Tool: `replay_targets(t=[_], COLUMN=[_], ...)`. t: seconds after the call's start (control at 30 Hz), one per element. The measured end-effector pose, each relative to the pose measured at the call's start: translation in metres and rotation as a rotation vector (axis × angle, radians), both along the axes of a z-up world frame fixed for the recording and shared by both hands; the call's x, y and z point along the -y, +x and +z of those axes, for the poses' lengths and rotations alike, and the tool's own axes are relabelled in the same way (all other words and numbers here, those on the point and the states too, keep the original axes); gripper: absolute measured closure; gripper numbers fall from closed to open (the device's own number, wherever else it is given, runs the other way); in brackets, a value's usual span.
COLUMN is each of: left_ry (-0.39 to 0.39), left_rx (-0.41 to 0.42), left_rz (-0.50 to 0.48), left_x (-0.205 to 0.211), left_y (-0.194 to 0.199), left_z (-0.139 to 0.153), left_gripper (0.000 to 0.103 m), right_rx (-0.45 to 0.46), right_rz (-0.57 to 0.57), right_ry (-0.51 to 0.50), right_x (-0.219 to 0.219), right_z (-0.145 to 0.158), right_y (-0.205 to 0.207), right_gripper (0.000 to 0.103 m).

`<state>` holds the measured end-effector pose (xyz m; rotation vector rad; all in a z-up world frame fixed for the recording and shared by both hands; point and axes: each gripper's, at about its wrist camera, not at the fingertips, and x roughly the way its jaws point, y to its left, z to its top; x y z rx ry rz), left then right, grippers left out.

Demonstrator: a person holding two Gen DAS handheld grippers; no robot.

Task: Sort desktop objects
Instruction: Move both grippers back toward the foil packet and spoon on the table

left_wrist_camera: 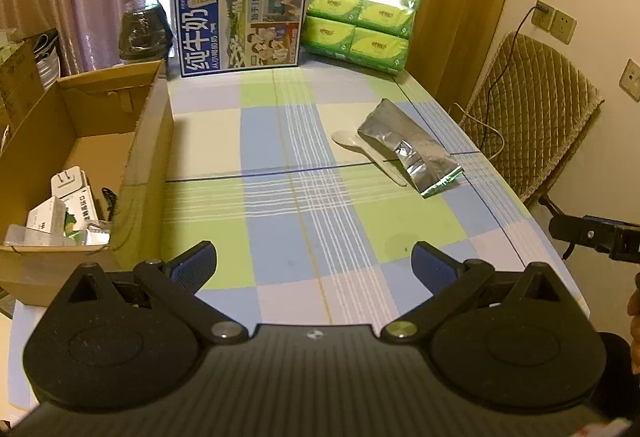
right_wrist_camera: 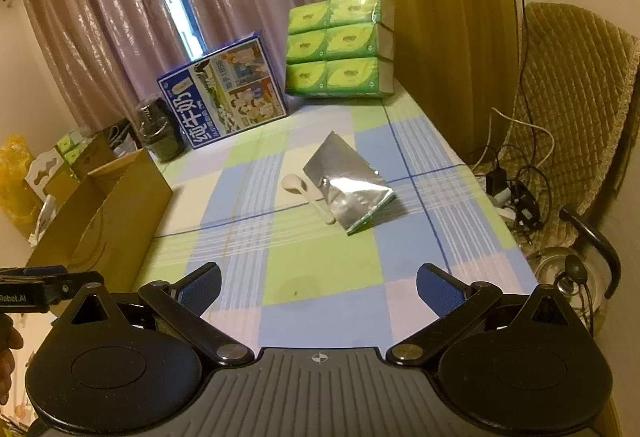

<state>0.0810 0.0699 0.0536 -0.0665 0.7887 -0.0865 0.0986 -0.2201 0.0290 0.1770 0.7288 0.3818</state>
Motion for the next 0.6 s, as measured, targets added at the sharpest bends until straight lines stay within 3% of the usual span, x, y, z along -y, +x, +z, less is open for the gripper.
replay_targets(t=[0.37, 0.6], left_ry=[-0.015, -0.001], left_rx=[-0.04, -0.026], left_rz=[-0.026, -0.036], left_x=[0.013, 0.019], left_y=[0.013, 0.024], left_z=[-0.011, -0.015], left_gripper=[0.001, 0.001], right_rx=[-0.001, 0.038], right_rz=[0.015, 0.077], right_ry=[-0.021, -0.092], right_x=[-0.001, -0.017], right_z=[-0.001, 0.001], right_y=[0.012, 0.037], right_gripper=[0.002, 0.002])
